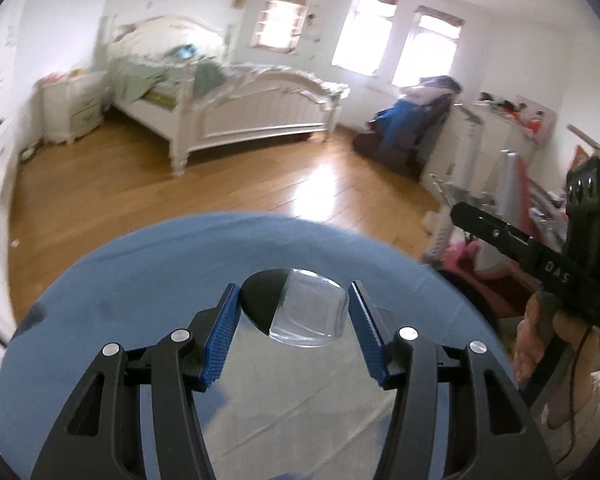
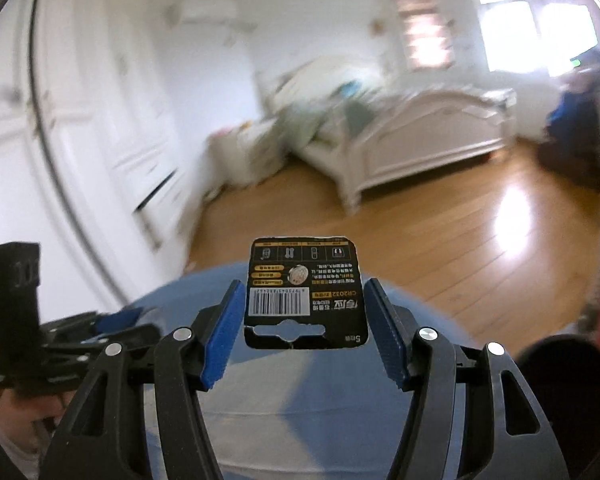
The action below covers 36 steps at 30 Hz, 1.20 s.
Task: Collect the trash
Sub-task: 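Carry the clear lid and black card to the black bin and open both tools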
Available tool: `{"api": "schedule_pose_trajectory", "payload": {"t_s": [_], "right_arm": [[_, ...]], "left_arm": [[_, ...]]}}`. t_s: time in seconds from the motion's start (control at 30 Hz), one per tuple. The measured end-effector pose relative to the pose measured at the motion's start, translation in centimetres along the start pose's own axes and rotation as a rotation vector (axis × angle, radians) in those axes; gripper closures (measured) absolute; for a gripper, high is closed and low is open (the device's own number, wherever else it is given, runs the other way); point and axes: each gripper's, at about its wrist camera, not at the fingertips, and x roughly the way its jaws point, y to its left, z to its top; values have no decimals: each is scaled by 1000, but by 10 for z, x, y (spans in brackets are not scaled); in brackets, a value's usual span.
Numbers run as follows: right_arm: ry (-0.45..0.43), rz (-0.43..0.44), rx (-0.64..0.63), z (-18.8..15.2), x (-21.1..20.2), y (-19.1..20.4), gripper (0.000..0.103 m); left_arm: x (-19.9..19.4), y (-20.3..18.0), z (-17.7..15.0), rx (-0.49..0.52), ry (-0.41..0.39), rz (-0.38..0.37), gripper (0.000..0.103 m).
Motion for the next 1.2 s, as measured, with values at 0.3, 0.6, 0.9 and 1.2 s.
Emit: {"api": "schedule_pose_trajectory", "payload": {"t_s": [0.3,0.6,0.9,1.2], "right_arm": [[-109,-303,17,-6,-93,-106,42],[-112,-498,16,-28,-125,-172,42],[-80,-581,10,-44,-127,-209,42],[-67,-608,-21,-38,-118,-216,42]], "left_arm": [[49,-115,26,122,6,-205,49],[104,-206,20,159,70,-408,49],[151,-250,10,195,163,-488,48],[174,-264,3,210,216,-484,48]]}}
